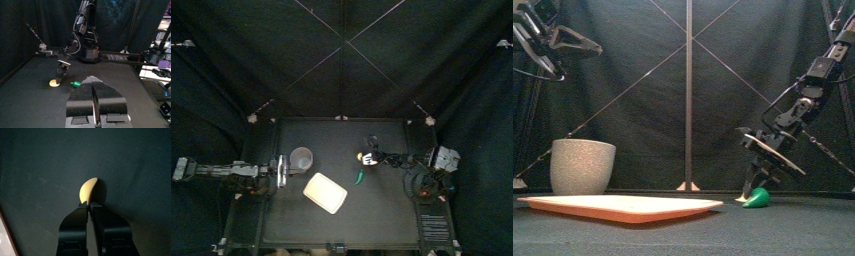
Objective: Pick the chip then place it on the pink plate
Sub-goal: Place chip on the pink plate
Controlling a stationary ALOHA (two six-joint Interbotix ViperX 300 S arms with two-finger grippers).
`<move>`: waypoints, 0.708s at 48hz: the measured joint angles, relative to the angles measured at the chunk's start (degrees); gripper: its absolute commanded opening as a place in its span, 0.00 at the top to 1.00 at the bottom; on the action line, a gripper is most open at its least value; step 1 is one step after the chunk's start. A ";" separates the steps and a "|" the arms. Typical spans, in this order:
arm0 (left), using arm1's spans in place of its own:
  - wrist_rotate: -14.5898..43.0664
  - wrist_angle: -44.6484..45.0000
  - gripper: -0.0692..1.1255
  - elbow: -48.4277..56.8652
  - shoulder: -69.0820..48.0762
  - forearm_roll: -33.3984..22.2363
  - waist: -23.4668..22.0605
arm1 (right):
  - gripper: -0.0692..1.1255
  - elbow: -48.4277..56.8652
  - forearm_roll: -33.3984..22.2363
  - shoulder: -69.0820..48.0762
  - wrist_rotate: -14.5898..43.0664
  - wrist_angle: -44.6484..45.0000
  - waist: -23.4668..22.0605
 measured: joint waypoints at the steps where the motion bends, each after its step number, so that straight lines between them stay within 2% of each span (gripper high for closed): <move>1: 0.00 0.00 0.93 0.09 0.00 0.00 0.00 | 0.58 -0.18 -0.35 0.00 0.00 0.00 0.35; 9: -0.09 0.00 0.93 0.44 0.00 0.00 0.00 | 0.58 -3.34 -3.87 -0.44 -0.09 0.44 5.36; 23: 0.00 0.00 0.93 0.70 0.00 0.00 0.00 | 0.58 -15.73 -11.25 -1.41 -0.09 0.44 20.57; 28: 0.00 0.00 0.93 0.70 0.00 0.00 0.09 | 0.58 -20.21 -11.60 2.02 -0.09 0.53 25.58; 34: 0.00 -0.09 0.93 0.70 0.00 0.00 0.00 | 0.57 -23.73 -11.69 6.15 0.00 1.14 28.83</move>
